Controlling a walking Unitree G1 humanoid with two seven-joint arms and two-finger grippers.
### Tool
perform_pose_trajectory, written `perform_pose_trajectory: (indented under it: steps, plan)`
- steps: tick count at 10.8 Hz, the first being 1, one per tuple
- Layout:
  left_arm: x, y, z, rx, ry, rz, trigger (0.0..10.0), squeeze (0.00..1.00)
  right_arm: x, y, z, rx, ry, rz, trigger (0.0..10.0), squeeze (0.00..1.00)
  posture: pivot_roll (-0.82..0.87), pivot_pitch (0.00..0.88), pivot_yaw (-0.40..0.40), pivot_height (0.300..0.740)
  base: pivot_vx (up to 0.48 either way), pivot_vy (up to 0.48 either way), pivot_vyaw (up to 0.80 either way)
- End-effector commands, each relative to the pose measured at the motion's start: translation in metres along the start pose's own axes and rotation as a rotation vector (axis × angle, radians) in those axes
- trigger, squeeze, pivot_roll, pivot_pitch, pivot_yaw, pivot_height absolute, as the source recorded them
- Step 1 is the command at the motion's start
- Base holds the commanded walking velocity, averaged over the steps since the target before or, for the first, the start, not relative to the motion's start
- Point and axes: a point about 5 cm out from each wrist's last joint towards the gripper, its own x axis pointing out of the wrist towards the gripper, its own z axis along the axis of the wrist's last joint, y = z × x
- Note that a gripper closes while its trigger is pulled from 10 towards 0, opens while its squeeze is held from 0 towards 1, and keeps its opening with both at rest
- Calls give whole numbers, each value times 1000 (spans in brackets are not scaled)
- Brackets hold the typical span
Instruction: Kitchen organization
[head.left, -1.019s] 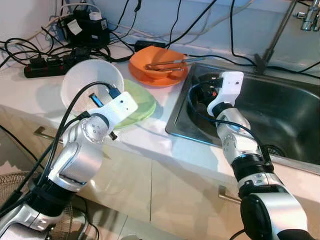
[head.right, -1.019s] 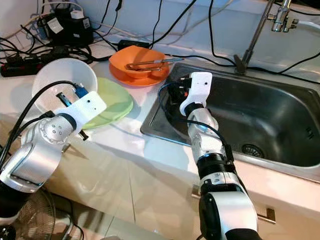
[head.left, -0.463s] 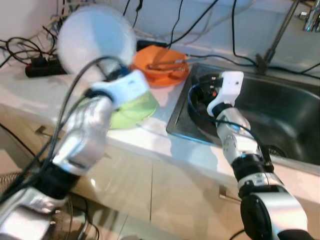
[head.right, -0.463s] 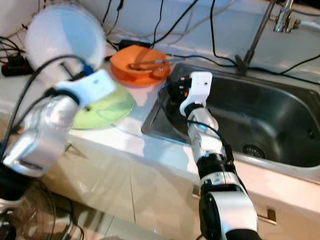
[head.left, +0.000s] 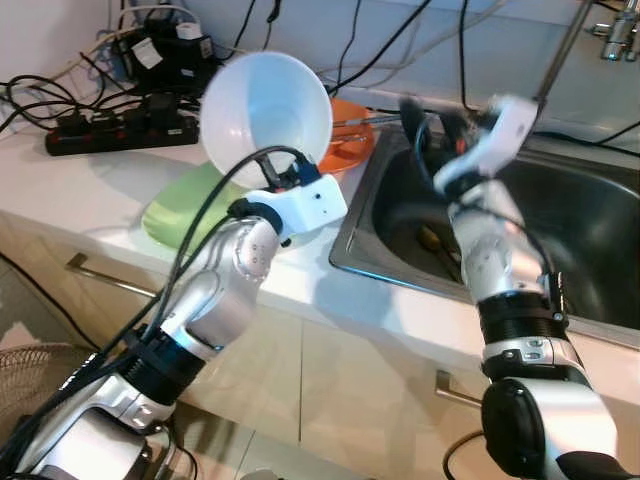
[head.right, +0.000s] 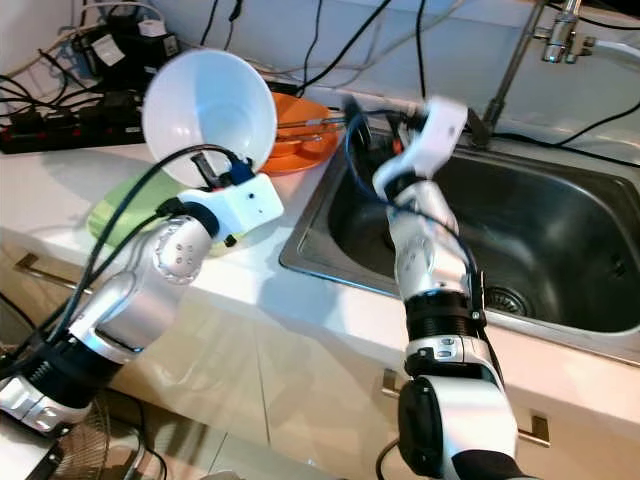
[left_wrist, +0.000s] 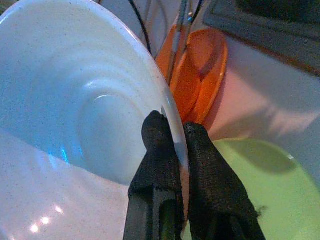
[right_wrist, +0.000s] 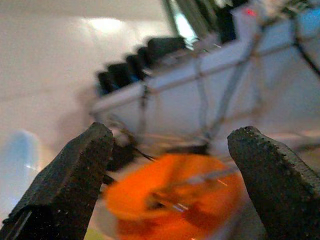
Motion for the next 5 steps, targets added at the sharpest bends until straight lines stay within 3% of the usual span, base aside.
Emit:
perform_pose_trajectory:
  steps: [1,5]
  plan:
    - [3,7,10,32,-45,35,10000,0,1,12,7,28,-14,77,10000,0,205,0,-13,717,0,0,0]
    - [7,-2,16,59,-95,-5,10000,0,-4,34,4,57,32,216,10000,0,207,0,-14,717,0,0,0]
